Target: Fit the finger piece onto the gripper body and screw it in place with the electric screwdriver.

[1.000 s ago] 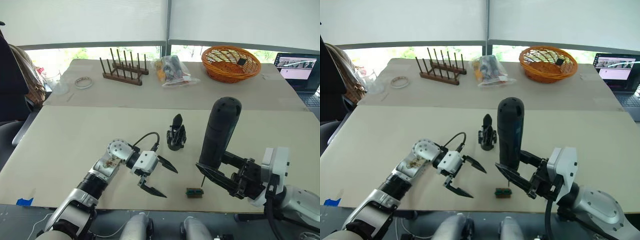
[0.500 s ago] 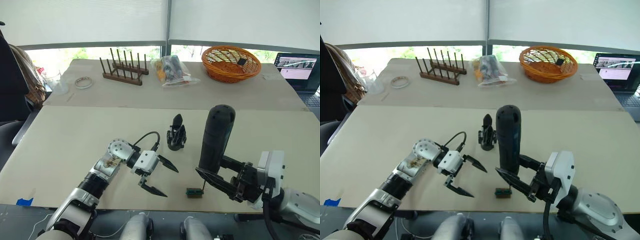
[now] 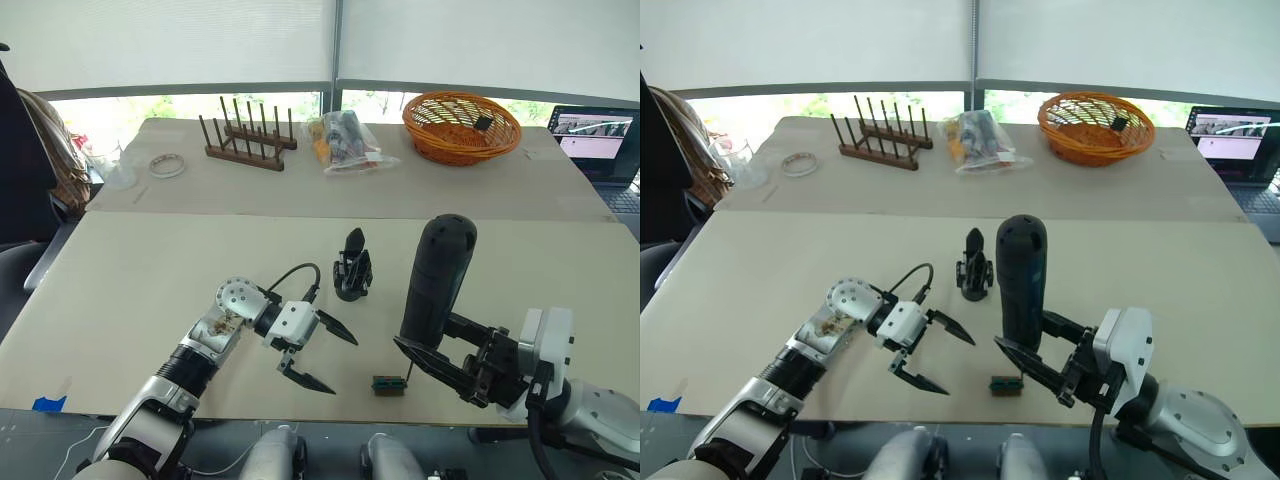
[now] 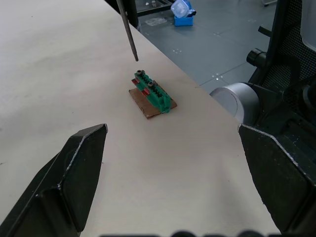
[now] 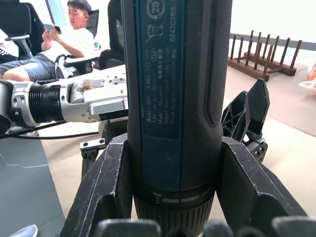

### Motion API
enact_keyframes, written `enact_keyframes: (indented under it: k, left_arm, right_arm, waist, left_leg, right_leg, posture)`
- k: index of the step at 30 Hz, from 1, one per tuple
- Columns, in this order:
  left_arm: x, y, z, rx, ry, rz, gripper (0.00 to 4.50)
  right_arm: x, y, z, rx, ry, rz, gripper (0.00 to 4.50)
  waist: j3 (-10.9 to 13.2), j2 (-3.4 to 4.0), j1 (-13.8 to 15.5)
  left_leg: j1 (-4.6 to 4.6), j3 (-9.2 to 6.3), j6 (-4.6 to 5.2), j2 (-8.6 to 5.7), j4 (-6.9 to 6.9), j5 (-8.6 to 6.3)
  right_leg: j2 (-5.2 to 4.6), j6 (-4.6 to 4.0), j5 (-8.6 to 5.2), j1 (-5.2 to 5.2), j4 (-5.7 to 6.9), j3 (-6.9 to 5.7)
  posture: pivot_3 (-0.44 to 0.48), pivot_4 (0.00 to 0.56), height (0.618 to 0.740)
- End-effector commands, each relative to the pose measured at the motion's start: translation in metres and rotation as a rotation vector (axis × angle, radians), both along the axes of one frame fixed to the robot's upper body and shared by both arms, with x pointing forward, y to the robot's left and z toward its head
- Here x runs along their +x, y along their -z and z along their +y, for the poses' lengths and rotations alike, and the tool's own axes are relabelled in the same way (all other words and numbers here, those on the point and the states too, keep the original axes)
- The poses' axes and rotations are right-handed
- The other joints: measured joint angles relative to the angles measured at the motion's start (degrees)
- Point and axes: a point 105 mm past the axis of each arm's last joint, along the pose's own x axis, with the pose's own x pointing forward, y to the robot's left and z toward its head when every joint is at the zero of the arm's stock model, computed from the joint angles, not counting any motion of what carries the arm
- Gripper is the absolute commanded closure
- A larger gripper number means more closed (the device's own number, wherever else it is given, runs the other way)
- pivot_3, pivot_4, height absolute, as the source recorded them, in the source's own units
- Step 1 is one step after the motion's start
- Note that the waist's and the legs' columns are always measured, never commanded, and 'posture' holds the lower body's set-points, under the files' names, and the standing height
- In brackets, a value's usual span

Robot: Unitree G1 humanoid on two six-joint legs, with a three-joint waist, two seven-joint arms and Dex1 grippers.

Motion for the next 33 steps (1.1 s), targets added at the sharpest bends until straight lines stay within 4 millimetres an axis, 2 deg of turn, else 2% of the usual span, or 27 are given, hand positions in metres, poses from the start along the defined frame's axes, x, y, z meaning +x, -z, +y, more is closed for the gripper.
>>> enact_keyframes:
  k: [1,7,19,33]
  left_arm:
    - [0.001,-0.008,-0.001,-0.016,0.011,-0.037,0.0]
    - [0.003,-0.009,-0.002,-0.017,0.006,-0.039,0.0]
    - [0.004,-0.01,-0.002,-0.014,0.006,-0.042,0.0]
    - [0.004,-0.011,-0.002,-0.015,0.004,-0.043,0.0]
  right_arm:
    - [-0.004,-0.012,0.002,0.017,-0.015,-0.076,2.57]
    - [-0.005,-0.008,0.002,0.008,-0.018,-0.074,2.57]
    - [-0.008,-0.018,0.006,0.026,-0.03,-0.098,2.57]
    - [-0.005,-0.012,0.007,0.022,-0.032,-0.082,2.57]
  waist:
    - [0.0,0.0,0.0]
    - [0.0,0.0,0.0]
    - [0.0,0.0,0.0]
    - [0.0,0.0,0.0]
  left_leg:
    - [0.0,0.0,0.0,0.0,0.0,0.0]
    - [0.0,0.0,0.0,0.0,0.0,0.0]
    - [0.0,0.0,0.0,0.0,0.0,0.0]
    - [0.0,0.0,0.0,0.0,0.0,0.0]
  right_leg:
    - [0.0,0.0,0.0,0.0,0.0,0.0]
    - [0.0,0.0,0.0,0.0,0.0,0.0]
    - [0.0,0.0,0.0,0.0,0.0,0.0]
    - [0.0,0.0,0.0,0.0,0.0,0.0]
  posture:
    - [0.0,0.15,0.74]
    - [0.0,0.15,0.74]
    - [0.0,0.15,0.74]
    - [0.0,0.15,0.74]
